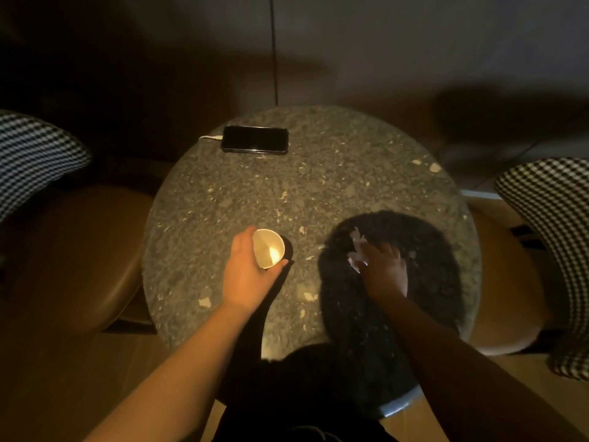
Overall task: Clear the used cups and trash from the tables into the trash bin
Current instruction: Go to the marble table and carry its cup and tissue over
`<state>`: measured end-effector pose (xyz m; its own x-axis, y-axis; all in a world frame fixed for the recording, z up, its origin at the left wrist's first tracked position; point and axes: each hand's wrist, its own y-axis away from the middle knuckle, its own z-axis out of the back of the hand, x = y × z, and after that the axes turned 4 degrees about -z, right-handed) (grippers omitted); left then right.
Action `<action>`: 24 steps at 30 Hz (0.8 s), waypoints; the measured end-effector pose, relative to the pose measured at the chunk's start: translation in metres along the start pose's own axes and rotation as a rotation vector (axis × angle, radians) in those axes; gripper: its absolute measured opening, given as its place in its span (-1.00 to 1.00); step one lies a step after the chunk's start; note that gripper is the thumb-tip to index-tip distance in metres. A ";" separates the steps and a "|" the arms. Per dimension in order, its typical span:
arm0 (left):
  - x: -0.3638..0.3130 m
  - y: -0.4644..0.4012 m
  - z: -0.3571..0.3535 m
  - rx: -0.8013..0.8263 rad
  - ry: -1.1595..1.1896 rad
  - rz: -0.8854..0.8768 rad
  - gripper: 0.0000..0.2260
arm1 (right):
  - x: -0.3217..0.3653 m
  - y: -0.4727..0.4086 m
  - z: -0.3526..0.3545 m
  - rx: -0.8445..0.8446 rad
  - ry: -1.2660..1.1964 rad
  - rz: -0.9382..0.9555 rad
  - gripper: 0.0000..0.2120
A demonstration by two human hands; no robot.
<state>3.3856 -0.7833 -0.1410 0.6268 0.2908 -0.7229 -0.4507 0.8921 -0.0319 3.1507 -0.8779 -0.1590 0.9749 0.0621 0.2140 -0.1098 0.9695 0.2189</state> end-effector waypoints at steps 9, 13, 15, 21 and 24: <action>-0.061 -0.003 -0.023 0.098 0.077 -0.204 -0.29 | -0.045 0.033 0.018 -0.130 -0.185 -0.076 -0.81; -0.094 0.005 -0.050 0.214 0.121 -0.328 -0.31 | -0.077 0.062 0.031 -0.228 -0.270 -0.216 -0.77; -0.110 0.013 -0.067 0.318 0.116 -0.402 -0.33 | -0.090 0.084 0.034 -0.290 -0.311 -0.310 -0.78; -0.160 0.059 -0.111 0.533 0.174 -0.762 -0.32 | -0.127 0.175 0.020 -0.466 -0.400 -0.638 -0.77; -0.182 0.093 -0.128 0.641 0.165 -0.905 -0.28 | -0.143 0.227 0.010 -0.517 -0.439 -0.841 -0.79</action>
<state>3.1480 -0.7977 -0.1010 0.4445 -0.5618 -0.6977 0.5683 0.7789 -0.2652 2.9849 -0.6693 -0.1306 0.5336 -0.6612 0.5274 0.7580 0.6505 0.0485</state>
